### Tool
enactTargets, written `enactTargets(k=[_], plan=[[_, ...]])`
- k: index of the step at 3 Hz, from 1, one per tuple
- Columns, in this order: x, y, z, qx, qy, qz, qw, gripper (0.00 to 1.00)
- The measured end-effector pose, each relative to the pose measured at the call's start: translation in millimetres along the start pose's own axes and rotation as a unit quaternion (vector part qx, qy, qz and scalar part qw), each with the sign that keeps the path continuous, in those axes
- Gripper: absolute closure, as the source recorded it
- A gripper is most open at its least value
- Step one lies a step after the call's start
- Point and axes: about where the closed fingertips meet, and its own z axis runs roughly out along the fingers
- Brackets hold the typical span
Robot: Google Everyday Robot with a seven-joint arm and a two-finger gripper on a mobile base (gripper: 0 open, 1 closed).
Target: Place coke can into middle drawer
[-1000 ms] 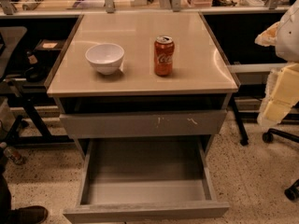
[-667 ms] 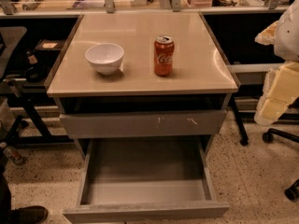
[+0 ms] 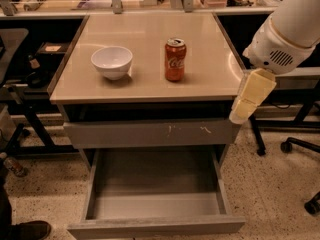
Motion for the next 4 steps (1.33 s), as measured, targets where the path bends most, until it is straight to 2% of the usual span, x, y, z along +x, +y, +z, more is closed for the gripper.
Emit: enactTargets(k=[1, 2, 3, 4], plan=[[0.0, 0.0, 0.0, 0.000, 0.000, 0.000, 1.0000, 0.00], [-12.6, -11.4, 18.1, 0.002, -0.027, 0.030, 0.9992, 0.00], [-40.4, -31.0, 44.1, 0.002, -0.065, 0.053, 0.9964, 0.00], [-63.2, -46.0, 70.3, -0.005, -0.089, 0.068, 0.9937, 0.00]])
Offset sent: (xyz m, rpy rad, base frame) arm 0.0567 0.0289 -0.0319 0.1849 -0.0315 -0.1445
